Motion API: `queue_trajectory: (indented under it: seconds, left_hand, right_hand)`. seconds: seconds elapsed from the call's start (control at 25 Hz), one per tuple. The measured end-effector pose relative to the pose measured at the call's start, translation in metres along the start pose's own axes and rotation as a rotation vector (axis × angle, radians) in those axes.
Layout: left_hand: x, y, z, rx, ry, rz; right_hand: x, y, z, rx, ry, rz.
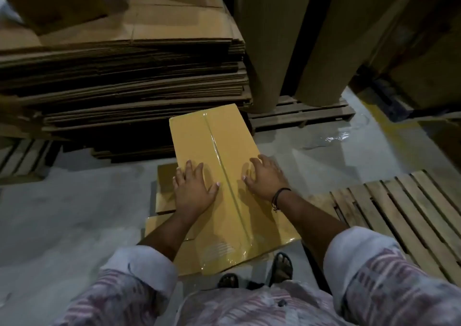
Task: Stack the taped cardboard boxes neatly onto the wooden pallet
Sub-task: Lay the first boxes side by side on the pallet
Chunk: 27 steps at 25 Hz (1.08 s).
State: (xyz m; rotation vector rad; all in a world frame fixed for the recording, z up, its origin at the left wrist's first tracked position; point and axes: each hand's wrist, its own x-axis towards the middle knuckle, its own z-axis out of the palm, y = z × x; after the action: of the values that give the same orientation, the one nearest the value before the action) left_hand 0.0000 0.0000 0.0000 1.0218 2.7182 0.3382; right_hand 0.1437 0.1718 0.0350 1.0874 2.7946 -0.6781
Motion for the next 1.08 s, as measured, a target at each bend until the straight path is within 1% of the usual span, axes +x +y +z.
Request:
queue_trajectory:
  seconds: [0.2,0.32,0.4,0.56,0.68,0.76,0.88,1.08]
  left_hand:
    - [0.007,-0.001,0.006,-0.009,0.003,-0.111]
    - [0.008,0.002,0.009,-0.087,0.001,-0.136]
    - [0.008,0.004,0.011,-0.143,-0.002,-0.166]
    - [0.011,0.013,0.012,-0.171,-0.019,-0.218]
    - [0.013,0.019,0.007,-0.232,-0.007,-0.23]
    - [0.013,0.023,0.003,-0.24,-0.022,-0.206]
    - [0.009,0.037,0.001,-0.196,-0.049,-0.11]
    - [0.0,0.064,0.001,-0.176,-0.058,0.048]
  right_hand:
    - [0.021,0.009,0.003,-0.069,-0.108,-0.012]
    - [0.03,0.014,0.004,-0.054,-0.151,-0.03]
    - [0.034,0.017,0.005,-0.022,-0.163,-0.021]
    - [0.037,0.022,0.007,0.034,-0.169,0.003]
    - [0.034,0.029,0.007,0.072,-0.128,0.019]
    - [0.029,0.036,0.005,0.088,-0.113,0.036]
    - [0.015,0.047,0.003,0.067,-0.087,0.058]
    - [-0.023,0.063,-0.008,0.039,0.015,0.163]
